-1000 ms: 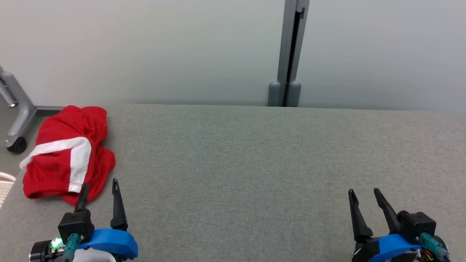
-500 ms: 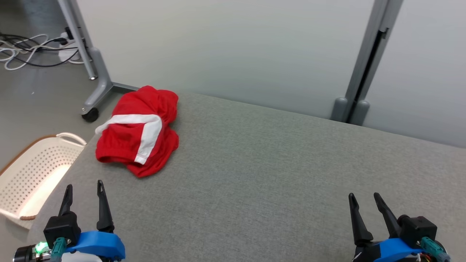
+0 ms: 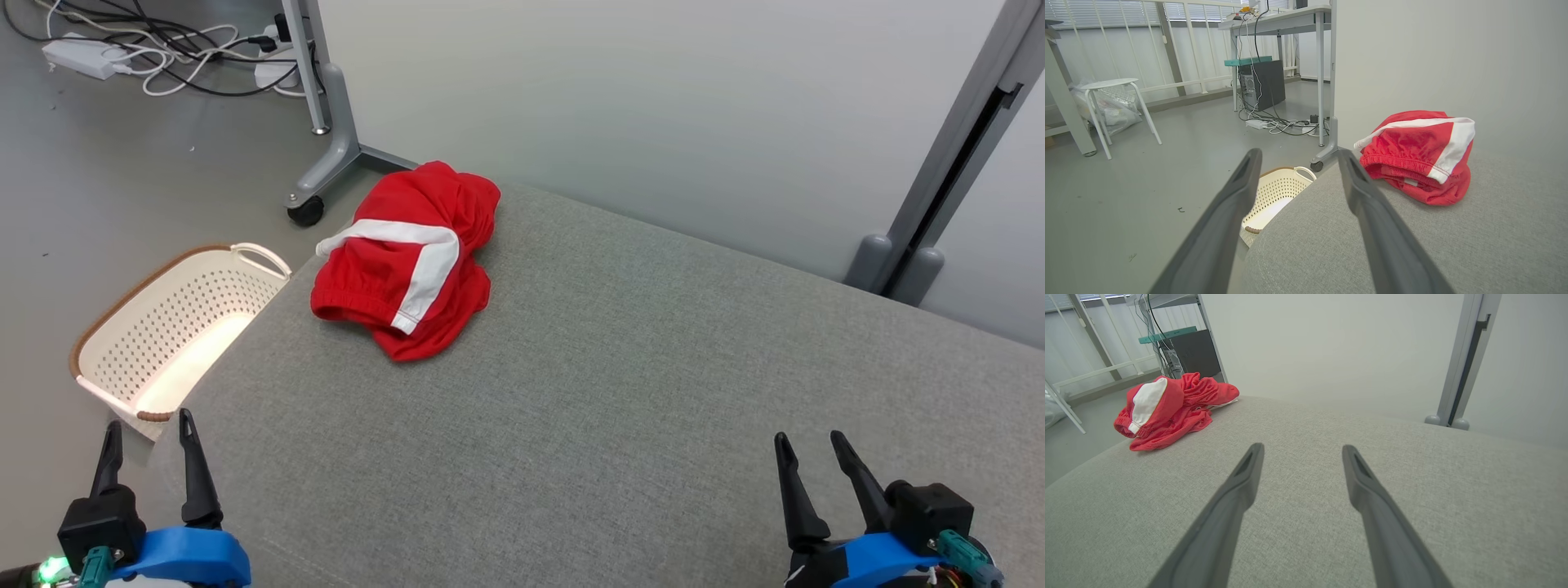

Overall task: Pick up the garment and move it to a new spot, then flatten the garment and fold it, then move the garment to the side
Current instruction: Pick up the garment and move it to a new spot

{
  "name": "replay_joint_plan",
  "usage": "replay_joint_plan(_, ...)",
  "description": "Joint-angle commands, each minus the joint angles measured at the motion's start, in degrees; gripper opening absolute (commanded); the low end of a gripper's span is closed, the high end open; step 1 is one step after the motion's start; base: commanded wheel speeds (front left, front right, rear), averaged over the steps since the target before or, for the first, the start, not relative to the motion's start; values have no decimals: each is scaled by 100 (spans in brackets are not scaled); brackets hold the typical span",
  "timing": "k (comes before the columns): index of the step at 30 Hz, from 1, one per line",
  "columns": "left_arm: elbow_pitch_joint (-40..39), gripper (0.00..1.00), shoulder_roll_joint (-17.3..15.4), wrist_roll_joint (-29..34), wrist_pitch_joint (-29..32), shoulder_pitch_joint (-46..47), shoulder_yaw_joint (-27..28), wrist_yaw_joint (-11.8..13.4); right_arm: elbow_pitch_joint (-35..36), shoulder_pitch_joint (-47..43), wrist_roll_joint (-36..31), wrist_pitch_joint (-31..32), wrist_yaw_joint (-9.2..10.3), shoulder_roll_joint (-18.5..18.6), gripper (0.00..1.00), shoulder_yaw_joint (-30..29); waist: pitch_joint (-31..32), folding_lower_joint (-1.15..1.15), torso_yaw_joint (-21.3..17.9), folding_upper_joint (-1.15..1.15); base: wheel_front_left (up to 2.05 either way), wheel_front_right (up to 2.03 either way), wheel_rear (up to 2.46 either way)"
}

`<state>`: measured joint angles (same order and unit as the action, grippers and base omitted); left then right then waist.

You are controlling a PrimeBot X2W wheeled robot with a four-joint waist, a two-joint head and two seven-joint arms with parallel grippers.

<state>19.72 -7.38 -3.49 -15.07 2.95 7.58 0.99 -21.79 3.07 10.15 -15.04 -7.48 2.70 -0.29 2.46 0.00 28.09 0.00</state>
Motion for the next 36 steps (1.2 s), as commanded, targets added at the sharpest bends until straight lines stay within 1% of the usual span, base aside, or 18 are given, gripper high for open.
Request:
replay_joint_plan(1,-66,100,-13,-27,-16,-27,45,28,4,77,-31,-22,-3,33,100,22,-73,0,50,0,0,0,0)
replay_joint_plan(7,-136,100,35,-36,-16,-81,83,56,-18,125,-60,-22,-3,34,100,60,-121,0,56,0,0,0,0)
replay_joint_plan(11,-82,100,81,-36,-16,11,22,15,31,17,-86,-22,-3,34,100,-29,-96,0,10,0,0,0,0)
replay_joint_plan(13,-80,100,95,-68,-16,113,24,-7,71,17,-113,-22,-3,34,100,-23,-132,0,-94,0,0,0,0)
replay_joint_plan(14,-23,100,29,-104,-15,218,63,-60,104,36,-144,-23,-3,37,100,-37,-167,0,-151,0,0,0,0)
replay_joint_plan(16,62,100,-42,-169,-16,415,133,-146,176,108,-216,-23,-3,32,100,-31,-256,0,-291,0,0,0,0)
replay_joint_plan(19,161,100,-127,-257,-16,846,222,-204,276,198,-352,-22,-3,37,100,-65,-445,0,-533,0,0,0,0)
replay_joint_plan(26,407,100,-496,-431,-15,2097,513,-363,609,530,-776,-22,-3,32,100,-152,-1108,0,-1247,0,0,0,0)
replay_joint_plan(29,587,100,-708,-461,-14,2608,641,-414,814,684,-970,-22,-3,34,100,-196,-1446,0,-1551,0,0,0,0)
replay_joint_plan(32,845,100,-878,-507,-15,3132,727,-470,1021,807,-1102,-22,-3,33,100,-267,-1744,0,-1805,0,0,0,0)
replay_joint_plan(34,1252,100,-1009,-502,-11,3364,698,-536,1138,871,-1169,-23,-3,33,100,-289,-1912,0,-1950,0,0,0,0)
replay_joint_plan(35,1252,100,-1009,-502,-11,3364,698,-536,1138,871,-1169,-23,-3,33,100,-289,-1912,0,-1950,0,0,0,0)
replay_joint_plan(36,1422,100,-1064,-498,-10,3511,677,-555,1194,891,-1189,-22,-3,32,100,-300,-1985,0,-2006,0,0,0,0)
